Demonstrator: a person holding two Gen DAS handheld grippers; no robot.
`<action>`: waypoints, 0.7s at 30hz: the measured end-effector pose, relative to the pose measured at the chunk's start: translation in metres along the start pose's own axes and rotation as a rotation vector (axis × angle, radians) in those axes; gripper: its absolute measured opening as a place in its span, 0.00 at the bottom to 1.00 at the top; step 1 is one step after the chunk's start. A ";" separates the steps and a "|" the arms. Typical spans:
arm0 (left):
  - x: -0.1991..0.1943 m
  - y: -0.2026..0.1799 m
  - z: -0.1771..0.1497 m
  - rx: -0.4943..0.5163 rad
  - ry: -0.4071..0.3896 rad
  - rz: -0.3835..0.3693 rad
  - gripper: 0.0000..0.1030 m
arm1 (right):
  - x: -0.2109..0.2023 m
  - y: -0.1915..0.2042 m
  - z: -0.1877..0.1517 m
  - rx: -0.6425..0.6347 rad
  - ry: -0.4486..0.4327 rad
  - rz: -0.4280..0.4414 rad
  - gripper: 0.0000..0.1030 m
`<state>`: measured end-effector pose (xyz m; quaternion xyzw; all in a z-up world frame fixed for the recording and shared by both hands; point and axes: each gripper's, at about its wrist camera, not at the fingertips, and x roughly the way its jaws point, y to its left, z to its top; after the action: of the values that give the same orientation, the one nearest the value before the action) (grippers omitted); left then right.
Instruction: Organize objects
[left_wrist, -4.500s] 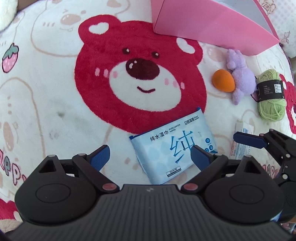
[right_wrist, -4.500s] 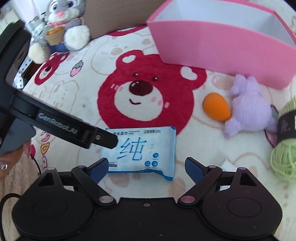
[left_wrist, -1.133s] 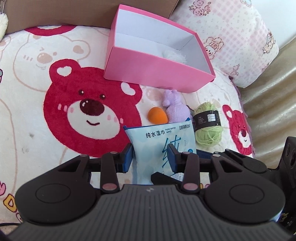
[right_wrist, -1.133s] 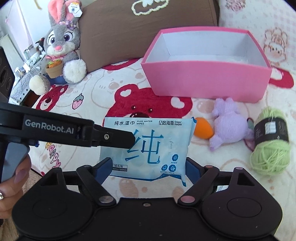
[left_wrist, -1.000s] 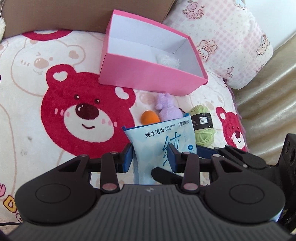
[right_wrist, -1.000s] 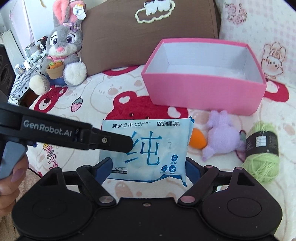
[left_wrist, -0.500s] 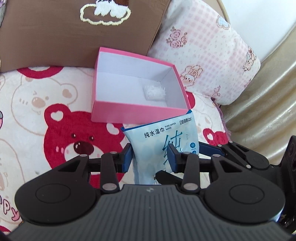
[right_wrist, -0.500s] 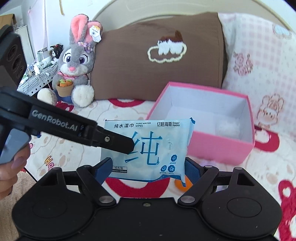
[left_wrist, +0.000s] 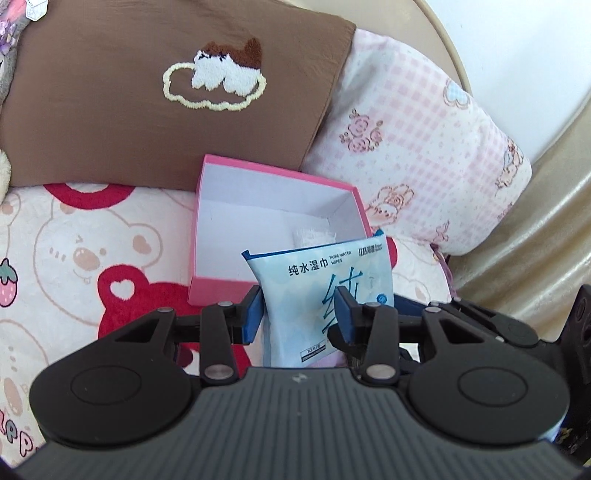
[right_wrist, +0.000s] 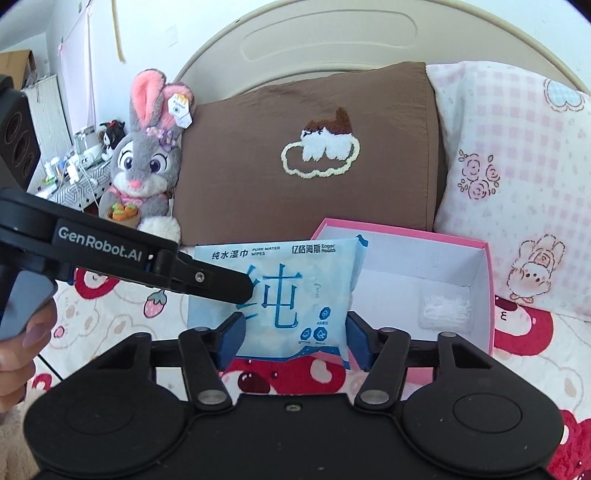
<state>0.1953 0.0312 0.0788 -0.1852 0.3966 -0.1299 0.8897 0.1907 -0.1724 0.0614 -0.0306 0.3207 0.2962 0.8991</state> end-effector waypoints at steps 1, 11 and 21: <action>0.003 0.000 0.005 -0.005 -0.005 0.000 0.38 | 0.004 -0.004 0.003 0.010 0.000 0.000 0.56; 0.065 0.004 0.042 -0.009 -0.029 0.044 0.38 | 0.054 -0.058 0.036 0.131 0.006 0.019 0.47; 0.142 0.020 0.044 0.014 0.001 0.038 0.38 | 0.107 -0.102 0.015 0.209 0.019 -0.003 0.35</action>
<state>0.3232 0.0052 0.0042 -0.1715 0.3997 -0.1160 0.8929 0.3214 -0.1977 -0.0045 0.0601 0.3581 0.2593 0.8949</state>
